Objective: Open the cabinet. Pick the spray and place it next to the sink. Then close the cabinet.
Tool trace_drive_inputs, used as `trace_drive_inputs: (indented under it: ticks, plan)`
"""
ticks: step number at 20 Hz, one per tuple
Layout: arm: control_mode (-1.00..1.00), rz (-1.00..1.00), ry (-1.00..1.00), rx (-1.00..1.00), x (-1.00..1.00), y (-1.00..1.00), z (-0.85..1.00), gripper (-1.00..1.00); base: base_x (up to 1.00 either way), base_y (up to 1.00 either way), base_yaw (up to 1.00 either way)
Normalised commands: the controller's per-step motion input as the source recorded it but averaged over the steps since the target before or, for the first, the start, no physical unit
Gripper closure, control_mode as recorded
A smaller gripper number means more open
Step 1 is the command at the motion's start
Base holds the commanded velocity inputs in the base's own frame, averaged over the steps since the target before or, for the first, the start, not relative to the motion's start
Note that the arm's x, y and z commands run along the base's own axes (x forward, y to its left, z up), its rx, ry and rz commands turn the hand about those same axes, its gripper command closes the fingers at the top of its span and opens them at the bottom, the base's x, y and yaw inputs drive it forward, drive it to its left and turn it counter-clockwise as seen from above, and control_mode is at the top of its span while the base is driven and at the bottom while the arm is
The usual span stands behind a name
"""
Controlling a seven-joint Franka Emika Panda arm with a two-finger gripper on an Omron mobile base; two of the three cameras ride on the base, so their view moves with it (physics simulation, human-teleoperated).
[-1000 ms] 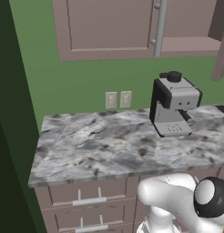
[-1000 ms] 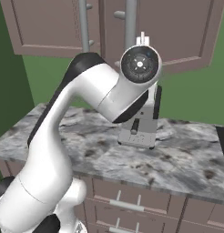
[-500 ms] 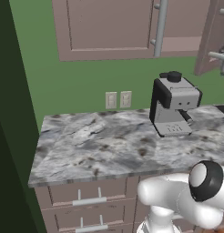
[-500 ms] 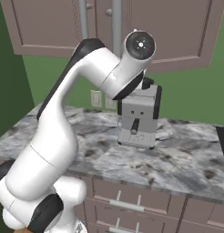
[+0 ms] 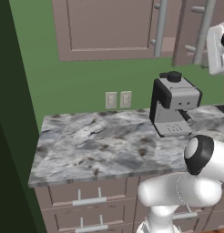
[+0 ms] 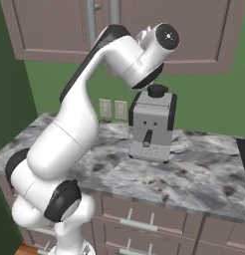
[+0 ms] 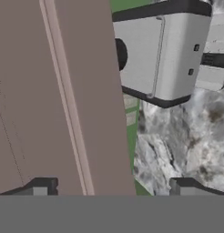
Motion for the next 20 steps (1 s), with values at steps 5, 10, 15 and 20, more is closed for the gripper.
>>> trace_drive_inputs:
  ticks: [5, 10, 15, 20]
  plan:
    - [-1.00, 0.06, 0.11, 0.04, 0.84, 0.17, -0.16, -1.00, 0.00, 0.00, 0.00]
    - [-1.00, 0.00, 0.04, 0.00, 0.62, 0.10, -0.18, -1.00, 0.00, 0.00, 0.00]
    - [-1.00, 0.00, 0.01, 0.00, 0.50, 0.04, -0.20, -1.00, 0.00, 0.00, 0.00]
    - [-1.00, -0.01, 0.05, 0.00, 0.46, 0.00, -0.21, -1.00, 0.00, 0.00, 0.00]
